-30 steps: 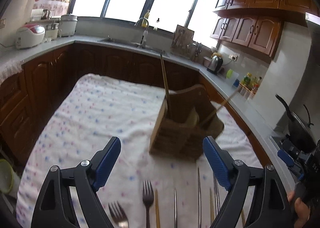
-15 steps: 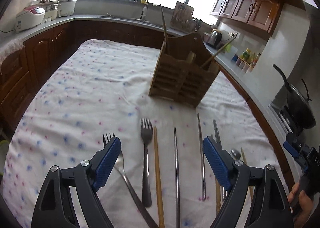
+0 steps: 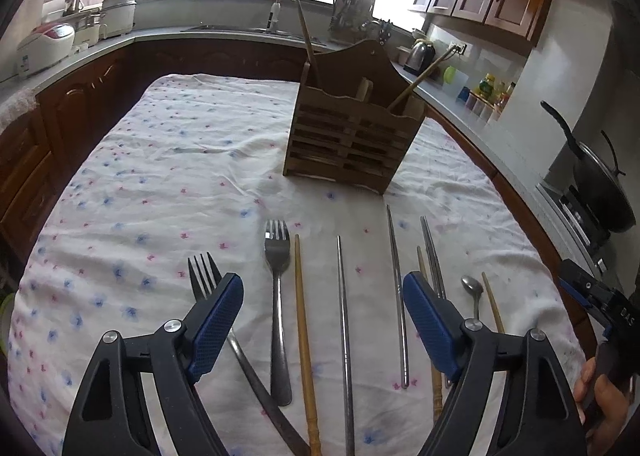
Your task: Organize utensils
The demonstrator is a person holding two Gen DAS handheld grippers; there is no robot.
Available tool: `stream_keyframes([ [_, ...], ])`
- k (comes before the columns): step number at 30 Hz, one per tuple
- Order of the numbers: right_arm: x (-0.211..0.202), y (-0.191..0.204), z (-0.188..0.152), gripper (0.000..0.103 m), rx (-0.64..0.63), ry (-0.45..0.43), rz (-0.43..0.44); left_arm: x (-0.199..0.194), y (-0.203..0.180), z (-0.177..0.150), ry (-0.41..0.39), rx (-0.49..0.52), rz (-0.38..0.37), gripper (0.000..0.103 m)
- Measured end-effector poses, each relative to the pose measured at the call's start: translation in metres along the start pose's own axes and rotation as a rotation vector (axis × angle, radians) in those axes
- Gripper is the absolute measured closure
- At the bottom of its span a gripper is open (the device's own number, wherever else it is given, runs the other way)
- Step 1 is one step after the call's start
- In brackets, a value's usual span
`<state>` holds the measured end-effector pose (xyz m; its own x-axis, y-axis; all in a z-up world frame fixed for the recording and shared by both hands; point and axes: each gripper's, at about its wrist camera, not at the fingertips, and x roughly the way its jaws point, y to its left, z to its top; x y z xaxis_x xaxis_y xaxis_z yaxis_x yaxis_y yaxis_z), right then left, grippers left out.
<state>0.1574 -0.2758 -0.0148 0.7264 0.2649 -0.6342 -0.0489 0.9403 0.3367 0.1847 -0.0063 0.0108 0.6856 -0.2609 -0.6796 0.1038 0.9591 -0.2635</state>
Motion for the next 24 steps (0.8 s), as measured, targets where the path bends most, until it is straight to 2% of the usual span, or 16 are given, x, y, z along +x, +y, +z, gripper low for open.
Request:
stream_keyframes([
  [3,0.007,0.001,-0.003,0.028,-0.019,0.034,-0.024,0.007,-0.003,0.003,0.020,0.012,0.002,0.029],
  [7,0.023,-0.003,-0.010,0.048,-0.020,0.099,-0.045,0.020,-0.009,0.007,0.047,0.032,0.004,0.036],
  [9,0.032,-0.004,-0.014,0.054,-0.027,0.137,-0.054,0.027,-0.012,0.008,0.063,0.043,0.003,0.044],
  [11,0.040,-0.005,-0.017,0.062,-0.035,0.175,-0.062,0.036,-0.016,0.010,0.086,0.060,0.001,0.048],
  [15,0.055,-0.006,-0.020,0.070,-0.050,0.224,-0.087,0.059,-0.023,0.014,0.147,0.090,-0.003,0.059],
  [19,0.067,-0.011,-0.021,0.076,-0.052,0.257,-0.114,0.087,-0.030,0.023,0.206,0.117,0.005,0.062],
  [24,0.078,-0.014,-0.020,0.080,-0.057,0.278,-0.131,0.120,-0.035,0.030,0.269,0.142,0.013,0.069],
])
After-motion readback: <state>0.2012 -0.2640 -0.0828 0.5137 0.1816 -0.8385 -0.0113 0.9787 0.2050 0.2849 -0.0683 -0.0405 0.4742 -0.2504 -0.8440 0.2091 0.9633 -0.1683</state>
